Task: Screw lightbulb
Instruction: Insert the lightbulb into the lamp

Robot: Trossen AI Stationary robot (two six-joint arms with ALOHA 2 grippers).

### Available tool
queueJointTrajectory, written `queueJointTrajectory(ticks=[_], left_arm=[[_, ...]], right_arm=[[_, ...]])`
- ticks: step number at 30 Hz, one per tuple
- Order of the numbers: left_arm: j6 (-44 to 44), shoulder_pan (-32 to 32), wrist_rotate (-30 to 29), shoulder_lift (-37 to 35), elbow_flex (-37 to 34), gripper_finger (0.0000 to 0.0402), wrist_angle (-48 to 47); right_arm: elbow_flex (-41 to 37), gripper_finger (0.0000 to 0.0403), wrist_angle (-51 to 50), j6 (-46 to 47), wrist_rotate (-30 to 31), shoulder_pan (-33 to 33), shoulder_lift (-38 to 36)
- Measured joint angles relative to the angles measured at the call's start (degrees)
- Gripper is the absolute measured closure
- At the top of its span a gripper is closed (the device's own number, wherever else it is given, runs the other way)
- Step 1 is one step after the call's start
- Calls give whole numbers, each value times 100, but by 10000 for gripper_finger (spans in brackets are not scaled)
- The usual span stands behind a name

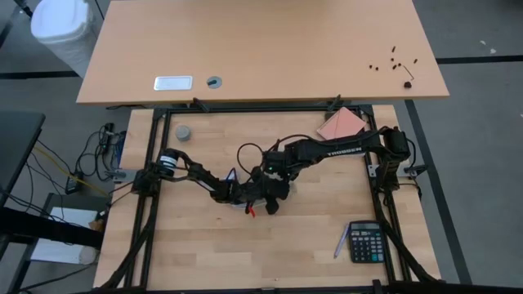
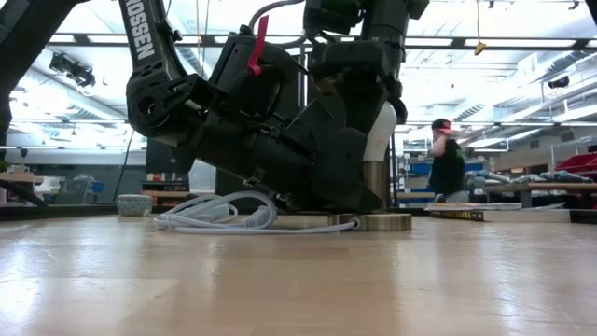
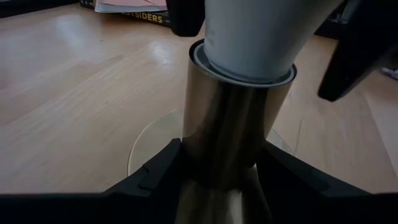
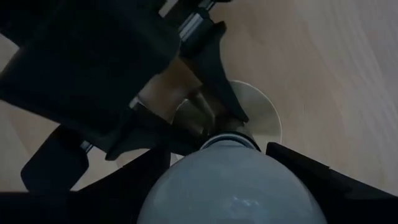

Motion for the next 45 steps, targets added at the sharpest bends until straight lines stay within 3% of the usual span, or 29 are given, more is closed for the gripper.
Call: queueJointTrajectory(ticks=[15,22,28,31,35,40,45], left_arm=[[-11,9,-18,-2,-4,208,-34],[-2,2,11,-4,-2,208,-39],[9,2,26,-4,-2,208,-42],[13,2,26,-4,0,208,-43],[146,2,209,-4,1,208,-36],[472,0,622,-12,8,208,-109],[853,0,935,-15,9,208,-129]], right_arm=[[-13,89,41,-1174,26,-97,-371],[-6,58,182,-1457,52,-97,-860],[-119,54,175,-1788,337,47,-1507],[-565,56,264,-1927,635,142,-1941],[-1713,56,1035,-1939,676,165,-2691],[-3525,58,2754,-2171,-24,171,-3655],[-4886,68,4083,-2134,-99,180,-4248]])
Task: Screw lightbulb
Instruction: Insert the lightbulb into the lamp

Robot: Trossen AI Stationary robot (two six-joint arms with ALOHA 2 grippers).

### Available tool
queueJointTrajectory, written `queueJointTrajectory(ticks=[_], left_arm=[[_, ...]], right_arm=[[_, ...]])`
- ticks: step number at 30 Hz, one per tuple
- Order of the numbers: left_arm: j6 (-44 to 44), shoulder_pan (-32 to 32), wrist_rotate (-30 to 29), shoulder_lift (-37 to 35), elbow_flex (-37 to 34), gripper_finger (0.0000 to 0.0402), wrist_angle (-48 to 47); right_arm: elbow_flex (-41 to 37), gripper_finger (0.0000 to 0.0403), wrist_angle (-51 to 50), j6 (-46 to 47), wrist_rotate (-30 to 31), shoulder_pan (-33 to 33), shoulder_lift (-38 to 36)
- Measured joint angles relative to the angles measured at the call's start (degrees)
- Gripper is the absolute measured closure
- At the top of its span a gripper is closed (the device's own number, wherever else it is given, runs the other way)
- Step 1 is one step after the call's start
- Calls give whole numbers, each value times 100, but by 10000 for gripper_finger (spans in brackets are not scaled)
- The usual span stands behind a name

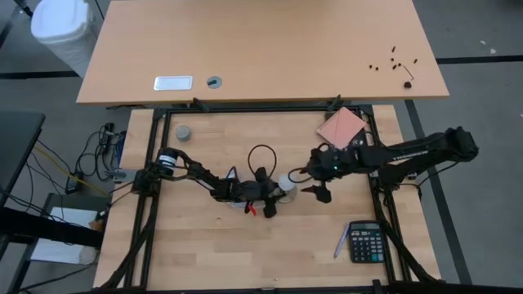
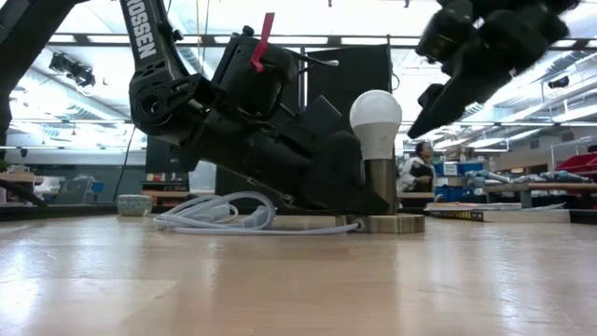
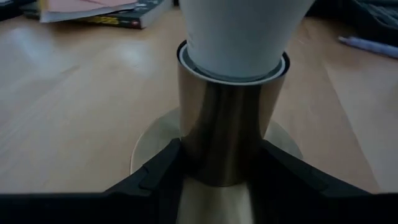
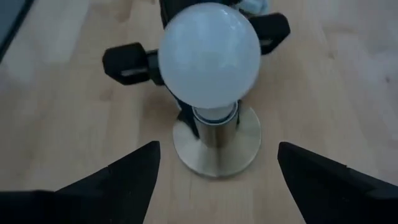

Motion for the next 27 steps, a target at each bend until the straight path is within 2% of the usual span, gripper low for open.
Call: queueJointTrajectory(ticks=[5,11,17,27], left_arm=[[309,0,421,0,0,208,2],[707,0,991,2,0,208,2],[1034,0,1345,4,-2,208,9],[1219,-2,1762,9,-7,208,23]], right_arm=[[-899,79,1515,-171,-163,132,-133],[-1559,86,3269,-561,-247,357,138],[-1656,87,4042,-734,-314,507,703],[-1654,91,6317,-994,-469,571,2104]])
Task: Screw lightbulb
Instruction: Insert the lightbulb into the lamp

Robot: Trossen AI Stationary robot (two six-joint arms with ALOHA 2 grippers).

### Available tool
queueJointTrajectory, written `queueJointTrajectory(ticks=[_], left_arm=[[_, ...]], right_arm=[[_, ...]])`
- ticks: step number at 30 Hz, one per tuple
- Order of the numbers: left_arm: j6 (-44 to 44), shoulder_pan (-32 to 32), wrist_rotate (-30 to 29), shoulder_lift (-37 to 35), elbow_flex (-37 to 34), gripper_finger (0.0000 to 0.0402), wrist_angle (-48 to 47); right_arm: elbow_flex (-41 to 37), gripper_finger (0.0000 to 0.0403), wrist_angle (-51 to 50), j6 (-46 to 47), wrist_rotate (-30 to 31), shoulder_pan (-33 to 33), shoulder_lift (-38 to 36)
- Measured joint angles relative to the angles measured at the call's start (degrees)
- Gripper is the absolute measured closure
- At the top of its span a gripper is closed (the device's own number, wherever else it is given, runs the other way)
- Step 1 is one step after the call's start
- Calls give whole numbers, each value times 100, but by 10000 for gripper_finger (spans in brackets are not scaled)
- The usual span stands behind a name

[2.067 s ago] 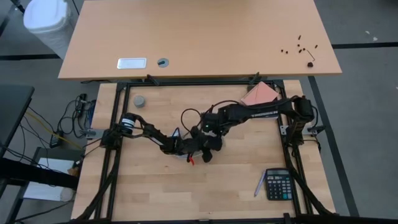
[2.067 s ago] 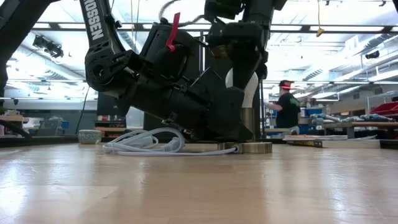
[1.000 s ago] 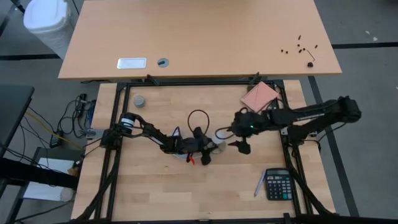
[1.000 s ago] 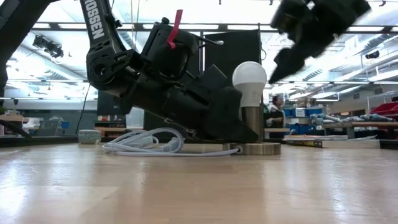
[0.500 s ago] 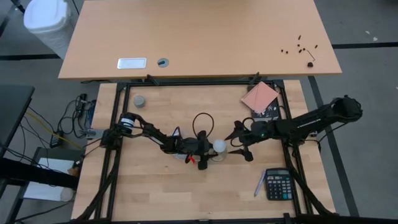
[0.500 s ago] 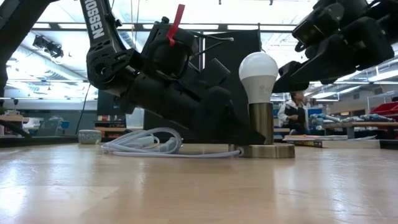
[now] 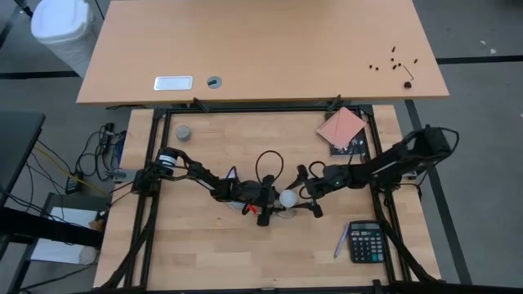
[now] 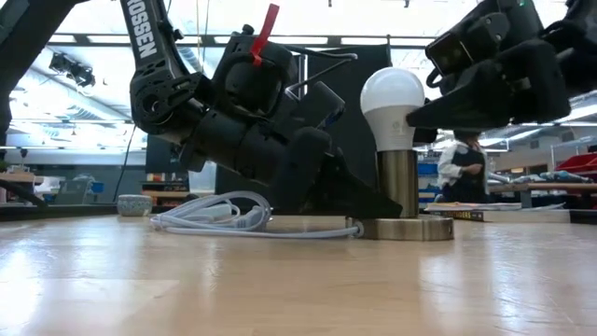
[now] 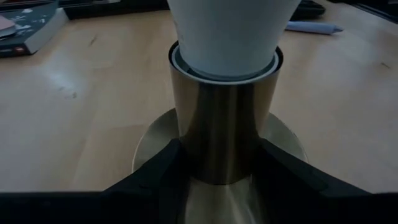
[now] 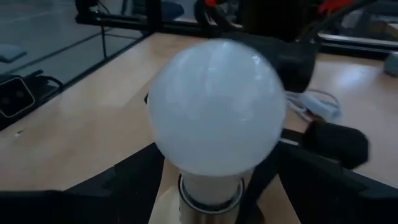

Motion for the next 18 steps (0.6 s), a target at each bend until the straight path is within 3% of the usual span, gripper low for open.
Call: queueJointTrajectory(ticks=[10,18], left_arm=[[-4,-2,8,4,0,208,18],[-9,-2,4,7,0,208,14]], right_arm=[[34,90,1562,-38,-279,0,1051],[293,52,1757,-406,-629,0,1390]])
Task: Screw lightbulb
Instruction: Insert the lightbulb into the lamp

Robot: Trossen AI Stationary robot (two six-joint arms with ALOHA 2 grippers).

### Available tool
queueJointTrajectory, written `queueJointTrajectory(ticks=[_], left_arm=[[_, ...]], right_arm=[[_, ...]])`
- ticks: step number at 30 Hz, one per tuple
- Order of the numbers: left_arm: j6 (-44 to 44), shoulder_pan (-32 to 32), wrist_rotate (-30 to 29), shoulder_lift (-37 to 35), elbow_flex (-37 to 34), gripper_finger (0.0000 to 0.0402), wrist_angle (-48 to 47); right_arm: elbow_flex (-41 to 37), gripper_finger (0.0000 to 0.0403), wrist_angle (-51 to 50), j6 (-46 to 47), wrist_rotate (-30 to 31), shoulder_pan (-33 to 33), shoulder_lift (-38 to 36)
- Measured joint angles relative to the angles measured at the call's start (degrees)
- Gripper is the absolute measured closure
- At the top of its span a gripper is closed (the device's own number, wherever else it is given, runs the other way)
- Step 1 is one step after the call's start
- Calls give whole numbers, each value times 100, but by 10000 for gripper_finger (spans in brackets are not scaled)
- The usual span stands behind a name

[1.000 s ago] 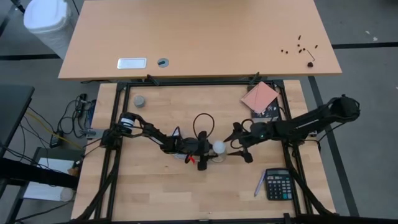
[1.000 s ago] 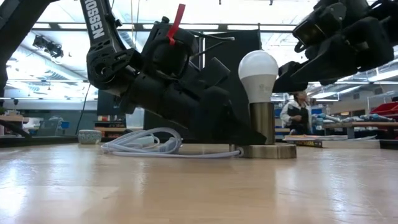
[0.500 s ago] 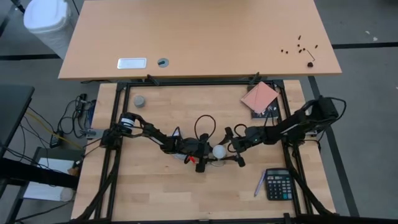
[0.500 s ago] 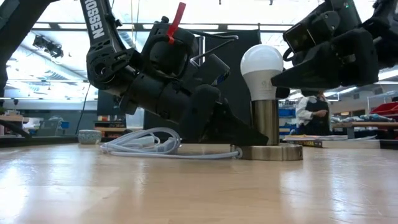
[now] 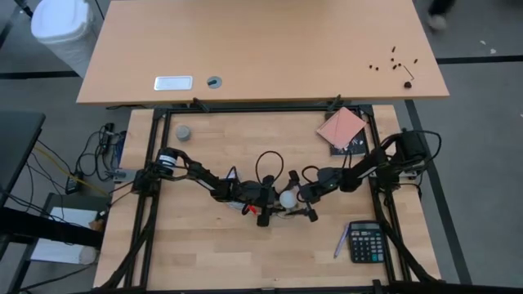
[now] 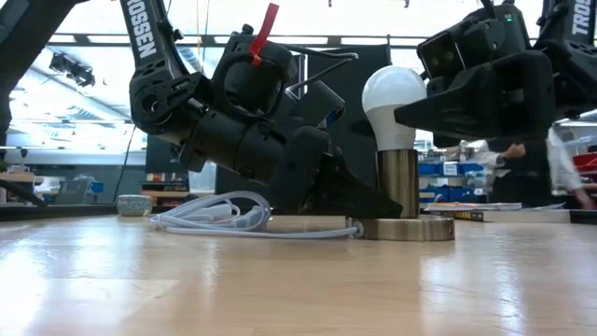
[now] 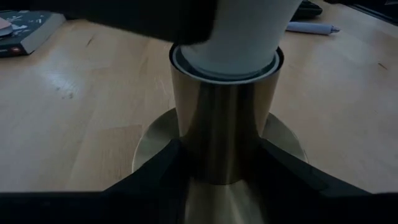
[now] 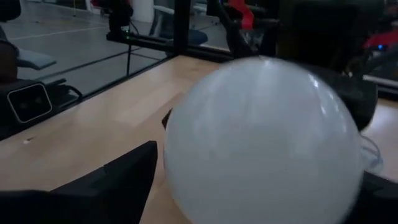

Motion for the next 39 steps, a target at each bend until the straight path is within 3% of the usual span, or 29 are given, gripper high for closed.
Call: queueJointTrajectory(ticks=[8,18,27,39], left_arm=[[-102,-2,-27,0,-2,208,0],[-118,-2,-81,0,-2,208,-4],[-126,-2,-107,0,-2,208,-6],[-126,-2,-130,1,-2,208,-17]], right_arm=[[157,34,-3,-237,-13,0,8],[164,85,-118,-205,193,0,13],[164,115,-1249,91,188,0,-201],[159,116,-3204,100,166,0,-1608]])
